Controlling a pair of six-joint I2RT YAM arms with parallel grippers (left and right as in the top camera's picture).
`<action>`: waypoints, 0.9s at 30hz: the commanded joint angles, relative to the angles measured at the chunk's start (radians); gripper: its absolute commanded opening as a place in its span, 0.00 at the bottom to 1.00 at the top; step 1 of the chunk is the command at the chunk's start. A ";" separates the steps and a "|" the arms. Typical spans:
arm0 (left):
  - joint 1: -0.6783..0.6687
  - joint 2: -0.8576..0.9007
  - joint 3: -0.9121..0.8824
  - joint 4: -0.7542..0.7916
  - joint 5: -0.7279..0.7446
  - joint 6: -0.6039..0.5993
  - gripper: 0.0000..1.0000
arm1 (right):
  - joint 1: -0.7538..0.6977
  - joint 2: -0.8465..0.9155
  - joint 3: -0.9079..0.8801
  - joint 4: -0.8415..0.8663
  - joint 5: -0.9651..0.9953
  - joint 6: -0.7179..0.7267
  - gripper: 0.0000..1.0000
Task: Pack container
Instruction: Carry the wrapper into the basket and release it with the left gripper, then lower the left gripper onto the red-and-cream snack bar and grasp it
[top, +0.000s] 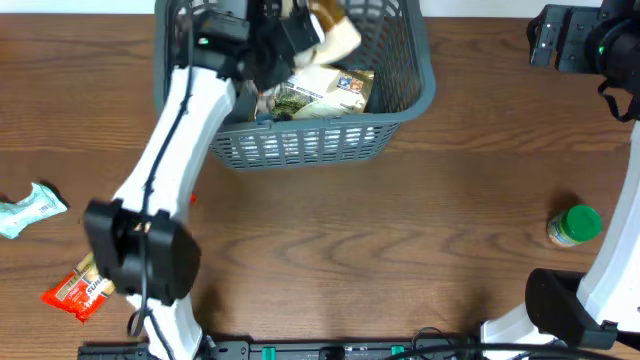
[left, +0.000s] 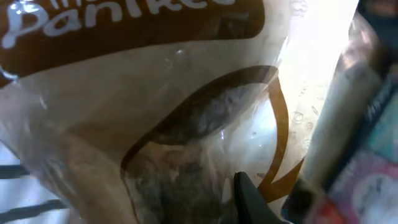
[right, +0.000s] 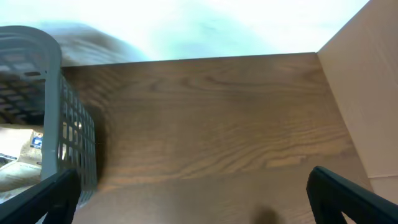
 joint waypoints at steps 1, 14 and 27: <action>0.002 0.024 0.007 -0.052 -0.002 0.012 0.06 | -0.004 0.003 -0.006 -0.003 -0.005 0.006 0.99; 0.002 -0.134 0.036 -0.137 -0.104 -0.040 0.98 | -0.004 0.003 -0.006 -0.014 -0.005 0.006 0.99; 0.168 -0.489 0.140 -0.512 -0.260 -0.366 0.98 | -0.004 0.003 -0.006 -0.017 -0.005 0.006 0.99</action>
